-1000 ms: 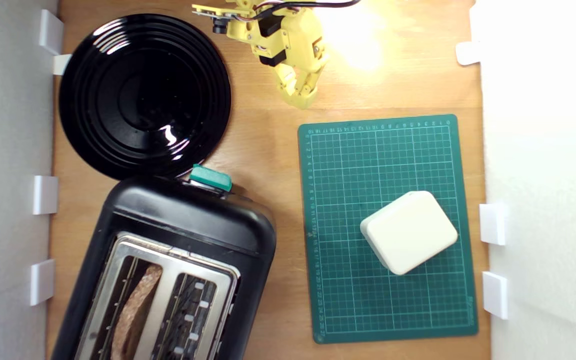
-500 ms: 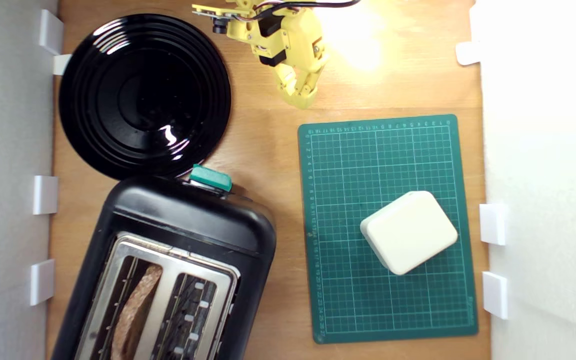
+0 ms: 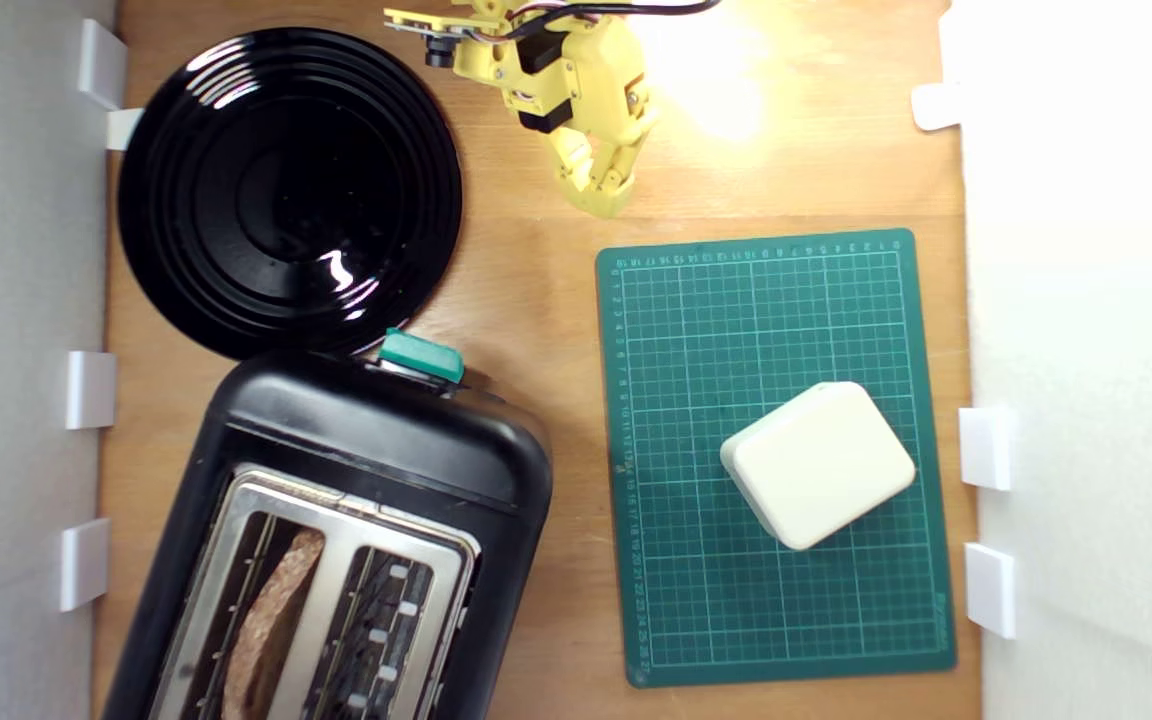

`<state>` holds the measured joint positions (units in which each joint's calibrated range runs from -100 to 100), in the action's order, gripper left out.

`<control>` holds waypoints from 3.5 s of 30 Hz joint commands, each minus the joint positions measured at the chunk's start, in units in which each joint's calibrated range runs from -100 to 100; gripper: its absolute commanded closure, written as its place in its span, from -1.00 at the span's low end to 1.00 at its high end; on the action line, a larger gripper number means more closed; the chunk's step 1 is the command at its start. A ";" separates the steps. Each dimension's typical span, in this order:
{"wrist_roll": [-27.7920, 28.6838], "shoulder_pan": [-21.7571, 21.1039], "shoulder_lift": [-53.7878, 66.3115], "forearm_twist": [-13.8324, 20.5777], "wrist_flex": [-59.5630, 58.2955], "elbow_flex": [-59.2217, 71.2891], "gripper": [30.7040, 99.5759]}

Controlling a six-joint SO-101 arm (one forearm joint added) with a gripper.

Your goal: Start toaster

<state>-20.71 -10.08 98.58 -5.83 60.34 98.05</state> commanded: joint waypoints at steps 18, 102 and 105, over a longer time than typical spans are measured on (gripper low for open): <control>-0.23 -0.64 0.50 0.48 0.00 1.22 0.98; -22.88 20.63 -77.68 10.05 -12.76 -82.65 0.98; -23.82 21.66 -78.35 9.58 -12.76 -82.47 0.98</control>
<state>-43.50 10.17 20.47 4.00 49.45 17.89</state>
